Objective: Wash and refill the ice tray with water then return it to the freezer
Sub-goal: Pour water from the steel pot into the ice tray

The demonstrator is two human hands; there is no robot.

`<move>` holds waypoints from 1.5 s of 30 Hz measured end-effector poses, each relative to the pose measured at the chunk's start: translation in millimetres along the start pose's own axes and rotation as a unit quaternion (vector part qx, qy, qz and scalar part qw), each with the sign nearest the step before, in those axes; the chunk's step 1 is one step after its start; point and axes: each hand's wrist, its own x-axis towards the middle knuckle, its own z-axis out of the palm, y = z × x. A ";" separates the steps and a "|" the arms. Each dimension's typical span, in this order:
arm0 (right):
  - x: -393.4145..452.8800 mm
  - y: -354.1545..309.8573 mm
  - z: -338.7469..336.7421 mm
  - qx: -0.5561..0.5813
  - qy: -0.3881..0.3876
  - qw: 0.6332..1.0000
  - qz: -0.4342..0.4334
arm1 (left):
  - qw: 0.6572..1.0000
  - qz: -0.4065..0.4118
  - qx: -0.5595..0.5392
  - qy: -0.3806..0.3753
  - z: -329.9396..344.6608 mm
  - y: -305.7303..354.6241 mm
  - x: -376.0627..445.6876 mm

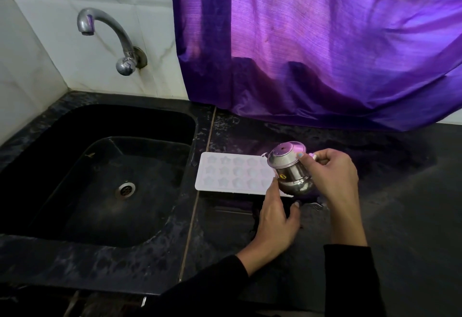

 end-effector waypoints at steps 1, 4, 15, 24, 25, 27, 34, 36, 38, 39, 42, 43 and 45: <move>0.3 -0.2 1.1 -0.003 -0.002 1.000 -0.001 | 1.000 -0.002 -0.001 0.000 -0.1 -0.7 0.2; 1.2 -0.7 2.8 -0.010 -0.003 1.000 -0.001 | 1.000 -0.010 0.000 0.002 -0.2 -3.0 1.4; 3.5 -2.4 4.6 -0.024 -0.007 1.000 -0.003 | 1.000 -0.016 0.004 0.001 1.3 -6.6 4.6; 4.2 -3.5 4.6 -0.010 -0.016 1.000 0.012 | 1.000 -0.014 0.007 0.009 0.3 -8.3 5.9; 3.9 -3.6 4.3 0.000 -0.016 1.000 0.012 | 1.000 -0.013 0.007 0.013 -0.7 -7.8 5.9; 4.5 -2.1 3.8 0.020 -0.018 1.000 0.013 | 1.000 -0.005 0.002 0.019 -2.5 -6.9 6.6; 5.4 -1.7 1.4 0.107 -0.032 0.993 0.023 | 0.999 0.007 -0.007 0.040 -4.1 -1.8 5.9; 5.2 -2.7 2.0 0.113 -0.030 0.993 0.021 | 0.999 0.007 -0.008 0.044 -4.2 -0.7 5.4; 4.4 -4.5 3.9 0.112 -0.027 0.993 0.018 | 0.999 0.004 -0.008 0.047 -4.8 -0.1 4.8; 4.1 -5.3 5.5 0.109 -0.027 0.994 0.016 | 0.999 0.002 -0.005 0.047 -5.4 0.3 4.7; 2.0 -9.5 9.6 0.081 -0.031 0.996 0.001 | 0.999 -0.006 -0.007 0.049 -7.3 -0.1 5.0; 1.2 -10.5 10.7 0.069 -0.033 0.997 -0.006 | 0.999 -0.012 -0.010 0.048 -7.9 -0.6 5.0; 0.3 -12.1 12.8 0.050 -0.040 0.998 -0.018 | 0.999 -0.023 -0.012 0.047 -8.5 -2.1 5.1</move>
